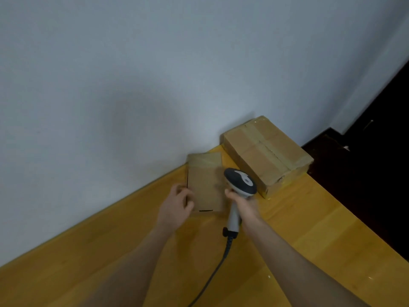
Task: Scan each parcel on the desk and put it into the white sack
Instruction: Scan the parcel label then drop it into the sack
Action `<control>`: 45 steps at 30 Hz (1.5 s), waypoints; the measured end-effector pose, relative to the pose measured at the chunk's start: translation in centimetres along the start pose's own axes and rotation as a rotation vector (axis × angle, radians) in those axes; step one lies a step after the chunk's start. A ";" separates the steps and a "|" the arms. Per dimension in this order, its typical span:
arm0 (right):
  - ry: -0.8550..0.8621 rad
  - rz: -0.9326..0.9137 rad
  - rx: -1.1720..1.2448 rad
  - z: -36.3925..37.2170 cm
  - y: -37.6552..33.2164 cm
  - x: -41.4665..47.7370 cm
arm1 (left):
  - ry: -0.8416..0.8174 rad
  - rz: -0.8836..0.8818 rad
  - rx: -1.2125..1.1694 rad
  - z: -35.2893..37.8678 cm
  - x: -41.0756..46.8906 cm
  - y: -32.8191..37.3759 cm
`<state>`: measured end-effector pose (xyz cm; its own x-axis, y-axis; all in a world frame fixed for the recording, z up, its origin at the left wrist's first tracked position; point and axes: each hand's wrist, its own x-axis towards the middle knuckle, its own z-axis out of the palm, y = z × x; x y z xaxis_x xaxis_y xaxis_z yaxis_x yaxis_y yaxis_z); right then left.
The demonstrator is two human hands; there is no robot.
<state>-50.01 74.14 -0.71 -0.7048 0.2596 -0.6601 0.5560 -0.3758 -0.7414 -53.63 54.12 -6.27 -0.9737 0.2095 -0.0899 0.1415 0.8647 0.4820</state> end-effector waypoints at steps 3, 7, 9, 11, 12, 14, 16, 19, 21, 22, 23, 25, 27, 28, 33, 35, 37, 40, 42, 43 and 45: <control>-0.075 0.040 -0.017 0.9 0.8 0.2 | -0.031 -0.374 -0.352 0.0 1.5 2.0; -0.070 0.012 -0.023 1.2 1.5 -0.1 | -0.203 -0.560 -0.656 -0.1 0.3 2.4; -0.050 0.005 -0.017 1.3 1.8 -0.9 | -0.216 -0.621 -0.755 -0.4 -0.9 1.1; -0.057 0.002 -0.005 1.6 2.2 -2.1 | -0.196 -0.677 -0.867 -1.5 -2.1 -0.1; -0.065 0.005 0.006 1.8 2.5 -2.8 | -0.193 -0.697 -0.916 -2.4 -2.7 -0.6; -0.079 0.023 0.045 2.4 3.2 -4.4 | -0.201 -0.693 -0.940 -4.5 -4.2 -1.6; -0.088 0.057 0.124 3.1 3.8 -6.0 | -0.216 -0.663 -0.903 -6.7 -6.0 -2.8; -0.141 0.096 0.244 5.0 3.9 -9.2 | -0.222 -0.581 -0.873 -10.4 -8.8 -4.4; -0.180 0.112 0.271 6.6 3.9 -11.7 | -0.222 -0.504 -0.849 -12.8 -10.9 -5.1; -0.195 0.115 0.282 7.5 4.0 -12.9 | -0.222 -0.458 -0.831 -14.0 -11.9 -5.4; -0.207 0.119 0.294 8.3 4.0 -14.3 | -0.216 -0.421 -0.807 -15.3 -13.1 -5.8; -0.238 0.134 0.302 9.9 4.4 -16.9 | -0.185 -0.375 -0.758 -17.6 -15.5 -6.9; -0.270 0.139 0.302 11.4 5.2 -19.4 | -0.145 -0.358 -0.717 -19.6 -17.8 -8.1; -0.279 0.137 0.301 12.1 5.7 -20.5 | -0.130 -0.355 -0.723 -20.5 -18.8 -8.7; -0.306 0.119 0.250 15.2 8.3 -25.9 | -0.108 -0.468 -1.017 -24.6 -23.6 -10.4; -0.319 0.111 0.228 15.8 9.0 -27.6 | -0.110 -0.505 -1.125 -25.5 -25.0 -11.2; -0.327 0.097 0.203 16.3 9.7 -29.2 | -0.114 -0.534 -1.216 -26.4 -26.1 -12.4; -0.346 0.090 0.165 16.8 10.7 -31.3 | -0.219 -0.456 -1.292 -27.7 -28.2 -13.4; -0.359 0.083 0.146 17.1 11.3 -32.4 | -0.218 -0.394 -1.250 -28.3 -29.5 -14.2; -0.366 0.078 0.140 17.2 11.6 -32.8 | -0.186 -0.390 -1.230 -28.6 -30.2 -14.4; -0.385 0.065 0.125 17.3 12.0 -33.5 | -0.119 -0.393 -1.201 -29.0 -31.4 -14.7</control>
<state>-27.30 45.47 14.59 -0.7968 -0.1106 -0.5940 0.5633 -0.4919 -0.6639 -30.36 21.60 14.68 -0.8825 0.1271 -0.4527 -0.4630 -0.0659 0.8839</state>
